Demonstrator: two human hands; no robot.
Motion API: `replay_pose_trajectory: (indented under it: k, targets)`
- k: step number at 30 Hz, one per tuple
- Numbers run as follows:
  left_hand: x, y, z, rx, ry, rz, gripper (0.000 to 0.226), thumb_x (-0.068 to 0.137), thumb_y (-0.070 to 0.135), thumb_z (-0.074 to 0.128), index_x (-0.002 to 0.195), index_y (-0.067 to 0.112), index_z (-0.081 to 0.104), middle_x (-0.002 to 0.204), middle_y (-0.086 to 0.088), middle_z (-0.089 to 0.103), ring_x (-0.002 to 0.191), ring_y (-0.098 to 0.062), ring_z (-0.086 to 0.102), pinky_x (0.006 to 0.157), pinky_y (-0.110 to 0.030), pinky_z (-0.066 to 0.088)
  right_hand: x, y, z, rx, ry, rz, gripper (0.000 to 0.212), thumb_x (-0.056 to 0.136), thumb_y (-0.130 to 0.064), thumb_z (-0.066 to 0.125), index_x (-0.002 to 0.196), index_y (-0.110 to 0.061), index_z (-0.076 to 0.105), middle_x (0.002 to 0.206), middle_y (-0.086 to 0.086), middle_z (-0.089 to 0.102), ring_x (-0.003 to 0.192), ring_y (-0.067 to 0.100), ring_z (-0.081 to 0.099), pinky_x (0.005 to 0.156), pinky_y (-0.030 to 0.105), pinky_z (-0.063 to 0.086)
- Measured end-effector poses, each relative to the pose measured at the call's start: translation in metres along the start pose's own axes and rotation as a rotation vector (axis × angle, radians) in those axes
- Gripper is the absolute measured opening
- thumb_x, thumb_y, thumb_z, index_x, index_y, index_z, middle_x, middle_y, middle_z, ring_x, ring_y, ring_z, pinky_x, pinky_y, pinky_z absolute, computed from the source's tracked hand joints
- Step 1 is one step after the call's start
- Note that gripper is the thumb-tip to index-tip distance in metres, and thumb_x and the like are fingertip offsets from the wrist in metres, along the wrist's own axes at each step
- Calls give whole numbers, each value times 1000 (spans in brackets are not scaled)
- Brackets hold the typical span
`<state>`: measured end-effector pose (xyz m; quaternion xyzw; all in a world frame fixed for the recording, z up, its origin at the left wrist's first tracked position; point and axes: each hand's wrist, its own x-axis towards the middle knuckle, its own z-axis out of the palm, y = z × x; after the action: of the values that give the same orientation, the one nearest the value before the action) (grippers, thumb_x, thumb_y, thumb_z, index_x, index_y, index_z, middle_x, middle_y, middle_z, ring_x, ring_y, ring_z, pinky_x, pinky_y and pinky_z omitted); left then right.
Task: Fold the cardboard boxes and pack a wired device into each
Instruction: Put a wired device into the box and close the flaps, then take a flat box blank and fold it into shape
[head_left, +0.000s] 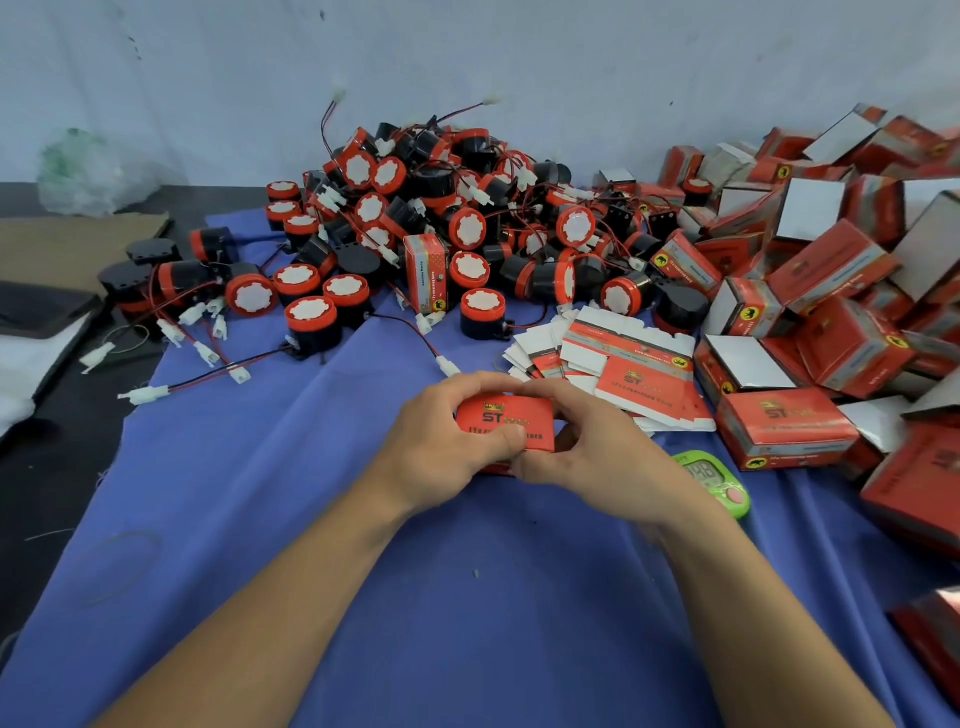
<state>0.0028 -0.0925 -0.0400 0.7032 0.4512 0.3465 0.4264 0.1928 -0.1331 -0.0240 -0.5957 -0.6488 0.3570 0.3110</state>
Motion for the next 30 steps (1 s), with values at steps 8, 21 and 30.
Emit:
replay_pose_trajectory:
  k: [8,21,30]
  targets:
    - [2,-2,-3,11,-44,-18,40,77,46,78,116,50,68,117,19,68,103,-2,67,84,-21,57,0,3,-9,285,-68,85,45,95,-13,68,138,-24,61,103,-7,73,69,10,58,68,23,50]
    - [5,-5,5,-61,2,-54,33,80,46,61,112,49,66,108,21,69,99,-4,68,83,-27,59,3,-3,-3,-119,-13,16,62,70,-24,87,117,-46,54,95,-13,64,71,2,61,60,12,43]
    - [10,-6,4,-254,167,-86,39,92,62,37,123,52,57,113,11,73,103,2,67,94,-31,53,12,-14,-86,1477,276,-188,78,77,-21,80,147,-16,46,135,11,64,109,23,72,83,31,60]
